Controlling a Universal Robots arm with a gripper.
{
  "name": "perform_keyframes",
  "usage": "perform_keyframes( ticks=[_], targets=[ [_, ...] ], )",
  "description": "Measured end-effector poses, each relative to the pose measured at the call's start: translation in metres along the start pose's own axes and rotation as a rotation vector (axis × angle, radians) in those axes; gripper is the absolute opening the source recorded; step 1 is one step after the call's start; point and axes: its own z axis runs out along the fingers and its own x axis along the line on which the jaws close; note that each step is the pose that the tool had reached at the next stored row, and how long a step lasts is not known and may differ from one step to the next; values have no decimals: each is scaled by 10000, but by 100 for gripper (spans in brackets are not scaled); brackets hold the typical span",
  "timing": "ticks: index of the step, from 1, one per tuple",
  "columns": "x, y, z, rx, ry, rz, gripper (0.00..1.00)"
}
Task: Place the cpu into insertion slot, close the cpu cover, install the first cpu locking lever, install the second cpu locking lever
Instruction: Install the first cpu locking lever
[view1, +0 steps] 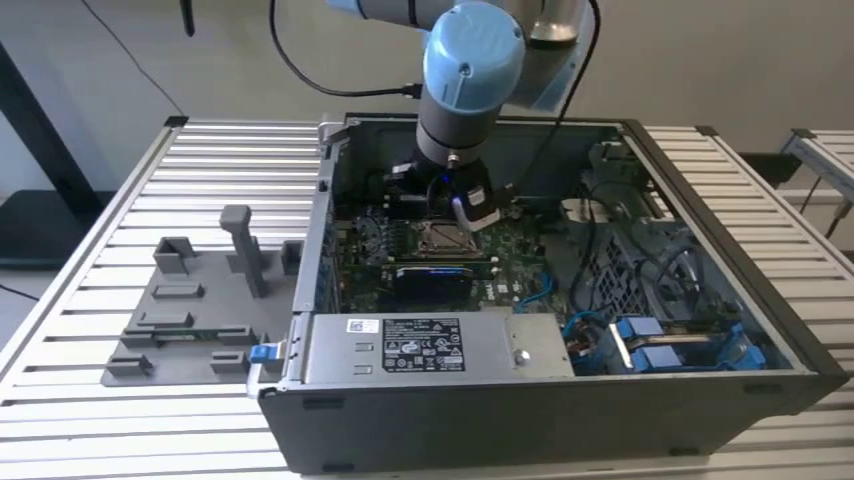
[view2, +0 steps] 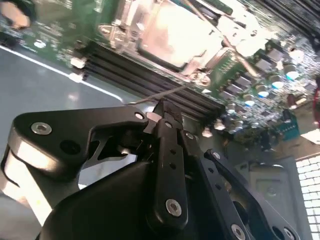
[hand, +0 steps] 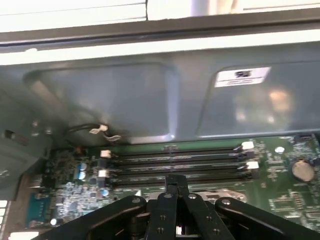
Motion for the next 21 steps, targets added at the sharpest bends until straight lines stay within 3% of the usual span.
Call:
perform_keyframes(
  ticks=[2,5,9,12,15,17,21],
  targets=[
    [48,-20,28,1,0,0,11],
    [54,-46,38,-1,-13,-7,11],
    [68,-73,77,-15,-168,-92,11],
    [91,-82,90,-7,-180,-98,11],
    [93,-90,105,76,-186,-98,11],
    [94,-93,117,234,-200,-99,11],
    [107,-91,126,234,-199,-99,11]
  ],
)
